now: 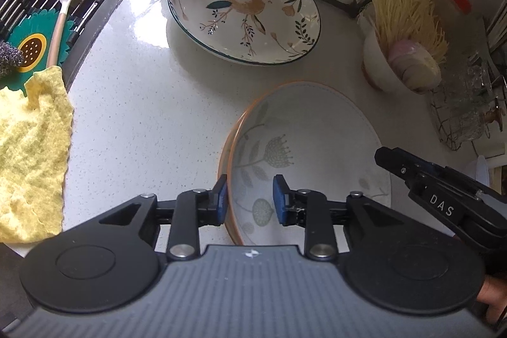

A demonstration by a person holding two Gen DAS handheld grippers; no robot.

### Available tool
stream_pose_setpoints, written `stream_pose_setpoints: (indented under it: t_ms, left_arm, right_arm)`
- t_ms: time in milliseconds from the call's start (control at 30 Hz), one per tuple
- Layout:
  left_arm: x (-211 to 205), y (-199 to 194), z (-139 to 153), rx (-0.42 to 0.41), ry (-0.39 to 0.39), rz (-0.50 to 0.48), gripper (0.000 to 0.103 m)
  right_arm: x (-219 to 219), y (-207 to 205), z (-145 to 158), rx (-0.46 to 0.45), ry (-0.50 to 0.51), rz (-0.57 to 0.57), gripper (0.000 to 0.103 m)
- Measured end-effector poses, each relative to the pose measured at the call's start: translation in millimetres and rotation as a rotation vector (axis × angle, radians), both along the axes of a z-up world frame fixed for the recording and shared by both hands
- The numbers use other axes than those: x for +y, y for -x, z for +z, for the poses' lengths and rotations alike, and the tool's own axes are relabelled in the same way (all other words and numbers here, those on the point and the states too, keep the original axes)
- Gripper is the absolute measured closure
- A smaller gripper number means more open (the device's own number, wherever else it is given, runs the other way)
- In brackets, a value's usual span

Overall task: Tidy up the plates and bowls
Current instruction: 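Lower the held plate onto the other white plate and open the left gripper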

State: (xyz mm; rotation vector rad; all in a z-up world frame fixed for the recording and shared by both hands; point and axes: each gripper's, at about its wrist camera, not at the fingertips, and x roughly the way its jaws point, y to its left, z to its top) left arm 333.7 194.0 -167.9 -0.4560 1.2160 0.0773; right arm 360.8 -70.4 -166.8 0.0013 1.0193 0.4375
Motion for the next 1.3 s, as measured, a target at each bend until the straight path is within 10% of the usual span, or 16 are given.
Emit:
stream_pose_setpoints:
  t_ms: [633, 733, 867, 1300]
  left_arm:
    - [-0.9, 18.4, 7.4, -0.04, -0.048, 0.007, 0.059]
    - [-1.7, 18.4, 2.3, -0.037, -0.047, 0.01, 0.059]
    - [-2.4, 19.0, -5.4, -0.032, -0.037, 0.017, 0.059]
    - [-4.1, 25.9, -11.6, -0.047, -0.049, 0.054, 0.08]
  right_arm:
    - [-18.5, 11.3, 13.1, -0.022, -0.047, -0.065, 0.075]
    - [-24.6, 13.3, 10.2, -0.013, -0.064, -0.087, 0.043]
    - [-27.2, 15.4, 1.0, 0.04, -0.089, -0.085, 0.044]
    - [-22.6, 19.9, -12.5, 0.078, -0.056, -0.056, 0.086]
